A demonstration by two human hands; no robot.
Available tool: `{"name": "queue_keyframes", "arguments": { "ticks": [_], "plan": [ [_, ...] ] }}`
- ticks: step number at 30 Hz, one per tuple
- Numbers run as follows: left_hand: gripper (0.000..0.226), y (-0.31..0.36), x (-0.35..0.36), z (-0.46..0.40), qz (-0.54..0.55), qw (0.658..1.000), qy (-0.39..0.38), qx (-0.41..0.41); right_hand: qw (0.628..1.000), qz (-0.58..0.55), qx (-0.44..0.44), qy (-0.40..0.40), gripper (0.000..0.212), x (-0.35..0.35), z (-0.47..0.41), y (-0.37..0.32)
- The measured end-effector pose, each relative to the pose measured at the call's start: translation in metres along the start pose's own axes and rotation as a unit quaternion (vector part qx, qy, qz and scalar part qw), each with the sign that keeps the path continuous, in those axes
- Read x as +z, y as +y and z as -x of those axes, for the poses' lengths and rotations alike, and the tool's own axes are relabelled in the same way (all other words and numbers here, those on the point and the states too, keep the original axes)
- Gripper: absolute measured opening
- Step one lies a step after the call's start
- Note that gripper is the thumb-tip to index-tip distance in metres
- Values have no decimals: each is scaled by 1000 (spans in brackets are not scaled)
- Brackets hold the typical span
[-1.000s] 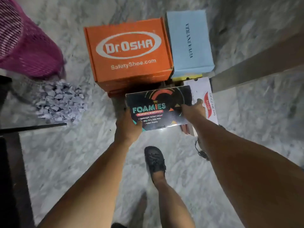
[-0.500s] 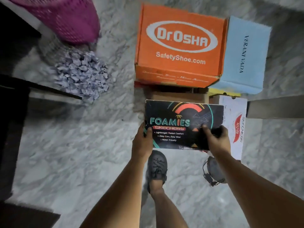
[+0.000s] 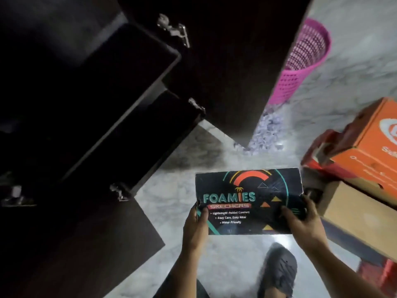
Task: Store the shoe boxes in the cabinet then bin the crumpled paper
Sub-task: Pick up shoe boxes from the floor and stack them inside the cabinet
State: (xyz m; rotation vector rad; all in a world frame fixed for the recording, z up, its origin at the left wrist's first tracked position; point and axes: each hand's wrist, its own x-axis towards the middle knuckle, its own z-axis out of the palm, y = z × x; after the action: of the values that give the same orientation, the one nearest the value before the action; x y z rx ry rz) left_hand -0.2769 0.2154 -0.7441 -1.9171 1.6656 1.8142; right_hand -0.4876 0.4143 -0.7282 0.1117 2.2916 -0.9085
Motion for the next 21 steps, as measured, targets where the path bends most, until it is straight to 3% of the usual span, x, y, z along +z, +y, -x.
{"name": "queue_keyframes", "arguments": {
  "ticks": [5,9,14,17,21],
  "plan": [
    [40,-4,-90,-36,28,988,152,-29,992,30,-88,-82,81,113,-2,-83],
    [46,-33,-127,-103,121,958,257,-31,984,19,-137,-113,50,205,-30,-126],
    [49,-71,-165,-212,190,918,348,13,963,1,-228,-140,47,344,-98,-165],
    [38,-91,-173,-278,201,899,387,37,939,22,-300,-168,46,418,-133,-184],
    [41,-103,-176,-340,224,868,440,52,917,19,-370,-149,59,484,-172,-190]
  ]
}}
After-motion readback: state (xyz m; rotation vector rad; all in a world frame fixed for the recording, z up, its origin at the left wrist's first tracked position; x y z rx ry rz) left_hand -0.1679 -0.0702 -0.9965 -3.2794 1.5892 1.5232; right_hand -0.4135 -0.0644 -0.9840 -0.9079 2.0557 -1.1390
